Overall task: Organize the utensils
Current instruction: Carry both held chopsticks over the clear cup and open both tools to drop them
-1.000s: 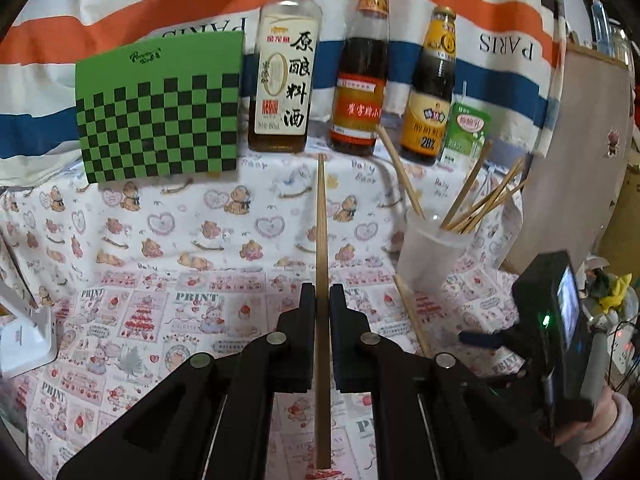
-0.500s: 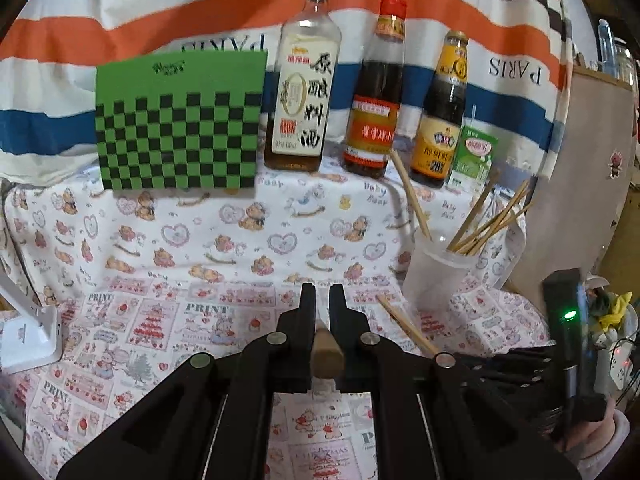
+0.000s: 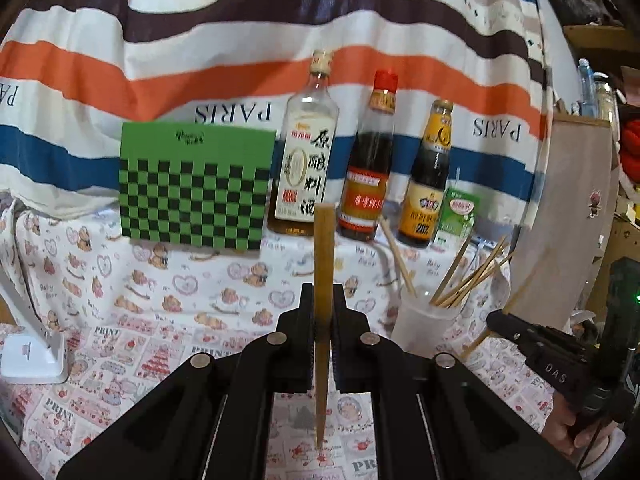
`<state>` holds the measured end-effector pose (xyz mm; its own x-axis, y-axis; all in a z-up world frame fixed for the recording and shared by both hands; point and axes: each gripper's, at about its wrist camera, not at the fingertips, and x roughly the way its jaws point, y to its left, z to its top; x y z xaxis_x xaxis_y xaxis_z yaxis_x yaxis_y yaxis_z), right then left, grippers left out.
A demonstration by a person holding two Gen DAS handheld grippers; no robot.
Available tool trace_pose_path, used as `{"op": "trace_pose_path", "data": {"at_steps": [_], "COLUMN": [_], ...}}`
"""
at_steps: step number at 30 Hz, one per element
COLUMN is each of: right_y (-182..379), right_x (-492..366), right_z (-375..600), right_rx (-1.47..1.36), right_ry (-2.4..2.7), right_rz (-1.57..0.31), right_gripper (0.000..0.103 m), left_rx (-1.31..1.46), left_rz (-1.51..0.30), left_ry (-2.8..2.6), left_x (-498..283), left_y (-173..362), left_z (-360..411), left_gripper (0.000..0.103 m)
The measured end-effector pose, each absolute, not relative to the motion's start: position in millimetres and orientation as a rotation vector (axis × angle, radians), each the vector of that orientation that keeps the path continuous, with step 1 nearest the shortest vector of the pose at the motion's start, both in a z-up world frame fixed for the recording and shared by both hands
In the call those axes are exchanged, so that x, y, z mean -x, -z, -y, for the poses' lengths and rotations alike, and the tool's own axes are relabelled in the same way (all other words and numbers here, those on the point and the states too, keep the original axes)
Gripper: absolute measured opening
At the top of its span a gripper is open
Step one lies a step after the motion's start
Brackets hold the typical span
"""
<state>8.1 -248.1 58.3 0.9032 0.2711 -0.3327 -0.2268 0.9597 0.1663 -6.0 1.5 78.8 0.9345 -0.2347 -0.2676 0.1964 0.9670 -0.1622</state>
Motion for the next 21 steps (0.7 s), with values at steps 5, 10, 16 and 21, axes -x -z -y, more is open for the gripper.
{"op": "trace_pose_path", "data": {"at_steps": [5, 10, 16, 21], "right_y": [-63, -68, -80, -96], "right_x": [-6, -1, 6, -6], "right_z": [252, 257, 287, 306], "right_rx": [-0.132, -0.147, -0.249, -0.289], "right_ry": [-0.251, -0.235, -0.212, -0.150], "right_rz": [-0.326, -0.288, -0.195, -0.161], "right_gripper": [0.006, 0.006, 0.006, 0.006], "left_rx": [0.115, 0.059, 0.012, 0.037], "left_rz": [-0.268, -0.248, -0.243, -0.202], "left_ry": [0.226, 0.238, 0.253, 0.310], "left_x": [10, 14, 10, 7], "left_y": [-81, -83, -89, -124], "left_z": [2, 10, 30, 54], "left_gripper": [0.006, 0.006, 0.006, 0.006]}}
